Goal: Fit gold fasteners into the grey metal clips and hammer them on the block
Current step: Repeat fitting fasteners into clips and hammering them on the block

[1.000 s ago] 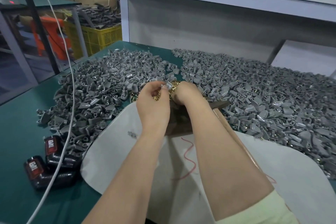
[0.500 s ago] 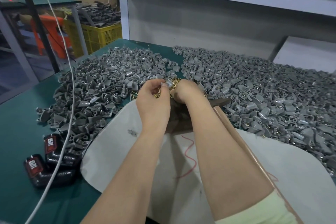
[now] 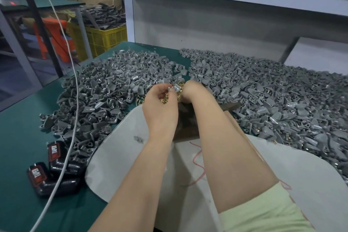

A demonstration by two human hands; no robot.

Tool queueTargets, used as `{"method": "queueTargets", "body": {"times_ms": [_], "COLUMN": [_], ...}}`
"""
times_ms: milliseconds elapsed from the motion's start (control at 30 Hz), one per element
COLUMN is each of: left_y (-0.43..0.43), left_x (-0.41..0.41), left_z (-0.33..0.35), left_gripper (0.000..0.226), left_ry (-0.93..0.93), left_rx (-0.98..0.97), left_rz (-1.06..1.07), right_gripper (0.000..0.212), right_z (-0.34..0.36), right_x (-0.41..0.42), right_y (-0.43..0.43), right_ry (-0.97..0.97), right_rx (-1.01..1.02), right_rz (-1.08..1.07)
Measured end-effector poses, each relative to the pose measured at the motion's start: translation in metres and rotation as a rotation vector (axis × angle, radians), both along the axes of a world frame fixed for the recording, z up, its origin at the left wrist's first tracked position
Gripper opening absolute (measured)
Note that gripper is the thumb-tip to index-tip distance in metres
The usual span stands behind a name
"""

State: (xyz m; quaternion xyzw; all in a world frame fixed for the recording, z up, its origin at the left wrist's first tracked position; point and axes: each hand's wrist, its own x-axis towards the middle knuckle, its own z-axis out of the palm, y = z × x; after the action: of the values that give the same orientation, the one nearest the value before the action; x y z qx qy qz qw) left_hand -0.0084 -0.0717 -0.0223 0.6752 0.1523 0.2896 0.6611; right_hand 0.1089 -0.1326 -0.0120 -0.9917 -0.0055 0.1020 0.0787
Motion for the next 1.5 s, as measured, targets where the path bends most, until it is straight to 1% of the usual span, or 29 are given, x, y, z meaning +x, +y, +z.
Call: {"method": "queueTargets", "body": {"times_ms": [67,167,267,367,400,433,467,500,533,567,633,700,733,833,933,1000,1100,1167,1333,1400,1500], "left_y": [0.0,0.0,0.0,0.001,0.001,0.001,0.001,0.002,0.002,0.002,0.002,0.002,0.002,0.004,0.002,0.001,0.001,0.001,0.001,0.001,0.0], "left_x": [0.0,0.0,-0.001,-0.002,-0.002,-0.003,-0.003,-0.003,-0.003,-0.002,-0.003,-0.004,-0.004,-0.006,-0.007,-0.007,-0.007,-0.007,-0.006,-0.006,-0.006], "left_z": [0.0,0.0,0.001,0.001,0.001,0.001,0.001,0.001,0.0,0.0,0.0,0.001,0.002,0.004,0.004,0.004,0.001,0.0,-0.002,-0.001,-0.001], "left_gripper": [0.008,0.008,0.01,0.009,0.008,0.008,0.007,0.007,0.007,0.006,0.006,0.007,0.008,0.011,0.015,0.012,0.008,0.007,0.012,0.011,0.011], "left_ry": [0.003,0.003,0.015,0.028,0.033,0.041,0.053,0.072,0.096,0.121,0.156,0.167,0.167,0.164,0.166,0.186,0.245,0.284,0.349,0.368,0.366], "left_rx": [0.003,0.003,0.001,0.001,0.007,0.023,0.05,0.092,0.142,0.192,0.252,0.266,0.264,0.237,0.227,0.267,0.39,0.479,0.719,0.759,0.777], "left_rz": [0.003,0.002,0.002,-0.003,-0.011,-0.022,-0.035,-0.049,-0.061,-0.072,-0.086,-0.085,-0.082,-0.091,-0.133,-0.16,-0.162,-0.151,-0.125,-0.134,-0.137], "right_gripper": [0.025,0.016,0.011,0.015,0.013,0.007,0.008,0.016,0.02,0.021,0.019,0.018,0.02,0.025,0.02,0.013,0.011,0.012,0.021,0.024,0.024], "right_z": [0.003,0.005,0.005,0.005,0.005,0.006,0.007,0.008,0.01,0.014,0.021,0.029,0.032,0.035,0.027,0.022,0.022,0.021,0.014,0.012,0.008], "right_x": [0.0,0.001,-0.002,-0.007,-0.009,-0.01,-0.01,-0.011,-0.014,-0.019,-0.031,-0.046,-0.053,-0.071,-0.08,-0.083,-0.085,-0.086,-0.094,-0.096,-0.097], "right_y": [0.003,0.005,0.005,0.002,-0.001,-0.005,-0.009,-0.014,-0.018,-0.022,-0.031,-0.042,-0.048,-0.063,-0.064,-0.06,-0.06,-0.063,-0.072,-0.07,-0.067], "right_ry": [0.045,0.063,0.04,-0.027,-0.073,-0.115,-0.154,-0.183,-0.205,-0.227,-0.249,-0.229,-0.22,-0.208,-0.249,-0.282,-0.324,-0.344,-0.421,-0.411,-0.394], "right_rx": [-0.036,-0.062,-0.047,0.005,0.045,0.087,0.155,0.233,0.309,0.38,0.541,0.728,0.77,0.692,0.584,0.527,0.513,0.573,0.834,0.918,1.006], "right_rz": [0.019,0.043,0.054,0.009,-0.009,-0.022,-0.028,-0.034,-0.037,-0.031,-0.024,-0.041,-0.037,-0.005,-0.003,0.004,0.008,0.0,-0.049,-0.067,-0.102]}}
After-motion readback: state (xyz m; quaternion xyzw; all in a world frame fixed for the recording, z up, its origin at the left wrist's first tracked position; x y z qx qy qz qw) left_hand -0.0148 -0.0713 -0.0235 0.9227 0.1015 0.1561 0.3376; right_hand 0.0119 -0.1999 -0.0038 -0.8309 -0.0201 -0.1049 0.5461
